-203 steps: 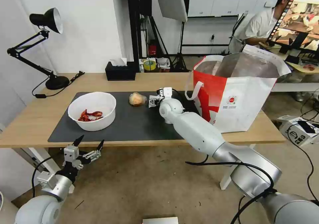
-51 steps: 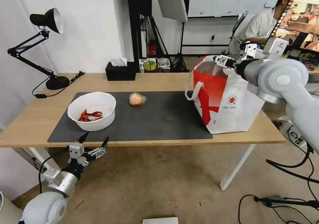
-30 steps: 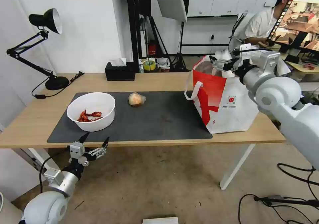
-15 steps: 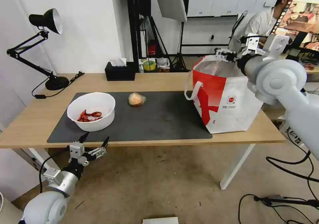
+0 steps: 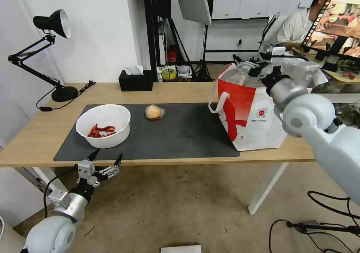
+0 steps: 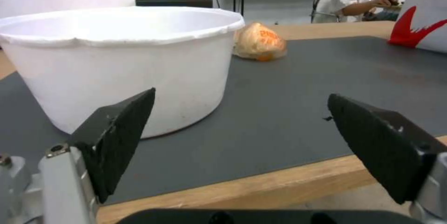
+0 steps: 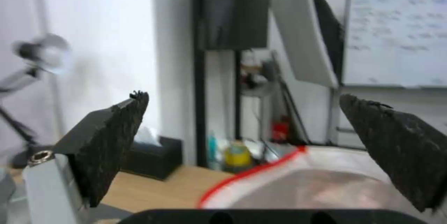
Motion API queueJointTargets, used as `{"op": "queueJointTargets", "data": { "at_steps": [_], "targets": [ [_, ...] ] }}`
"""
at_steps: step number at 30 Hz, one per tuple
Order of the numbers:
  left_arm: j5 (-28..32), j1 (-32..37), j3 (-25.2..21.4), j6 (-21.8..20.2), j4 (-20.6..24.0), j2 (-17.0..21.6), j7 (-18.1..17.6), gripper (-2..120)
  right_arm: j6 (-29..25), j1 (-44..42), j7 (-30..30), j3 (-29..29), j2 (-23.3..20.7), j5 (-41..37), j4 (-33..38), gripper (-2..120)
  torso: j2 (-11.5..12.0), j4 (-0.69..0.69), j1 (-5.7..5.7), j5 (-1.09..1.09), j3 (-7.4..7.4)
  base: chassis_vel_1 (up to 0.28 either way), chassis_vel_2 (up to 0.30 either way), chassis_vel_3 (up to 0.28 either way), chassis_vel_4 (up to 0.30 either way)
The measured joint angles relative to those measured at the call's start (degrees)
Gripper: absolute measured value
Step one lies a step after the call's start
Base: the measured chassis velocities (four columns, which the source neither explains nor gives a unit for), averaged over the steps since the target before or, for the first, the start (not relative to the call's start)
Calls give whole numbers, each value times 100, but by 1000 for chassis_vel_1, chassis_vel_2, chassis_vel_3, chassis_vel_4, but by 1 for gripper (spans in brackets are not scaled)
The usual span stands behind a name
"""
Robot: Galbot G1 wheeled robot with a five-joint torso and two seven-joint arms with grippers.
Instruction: Pick up the trash from the table and place it into the takeout bag.
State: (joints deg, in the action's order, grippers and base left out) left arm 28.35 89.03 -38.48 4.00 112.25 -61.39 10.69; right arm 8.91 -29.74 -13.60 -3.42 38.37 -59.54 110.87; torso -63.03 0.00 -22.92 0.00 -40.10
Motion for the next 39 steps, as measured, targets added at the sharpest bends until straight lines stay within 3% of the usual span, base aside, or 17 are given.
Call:
{"op": "queueJointTargets", "data": {
  "at_steps": [11, 16, 25, 39],
  "targets": [
    [60, -32, 41, 79, -16, -33, -5, 100, -650, -1285, 987, -311, -80, 131, 545, 100, 0, 0, 0, 0, 0, 0, 0, 0, 0],
    [85, -10, 10, 102, -14, -46, -5, 100, -728, -1672, 1008, -337, -63, 323, 719, 100, 0, 0, 0, 0, 0, 0, 0, 0, 0],
    [80, 108, -93, 128, -7, -132, -4, 100, -1076, -2833, 601, -530, 172, 1158, 1109, 100, 0, 0, 0, 0, 0, 0, 0, 0, 0],
    [-15, 278, -196, 192, -9, -281, 52, 100, -1564, -4303, -73, -515, 648, 2282, 1153, 100, 0, 0, 0, 0, 0, 0, 0, 0, 0]
  ]
}}
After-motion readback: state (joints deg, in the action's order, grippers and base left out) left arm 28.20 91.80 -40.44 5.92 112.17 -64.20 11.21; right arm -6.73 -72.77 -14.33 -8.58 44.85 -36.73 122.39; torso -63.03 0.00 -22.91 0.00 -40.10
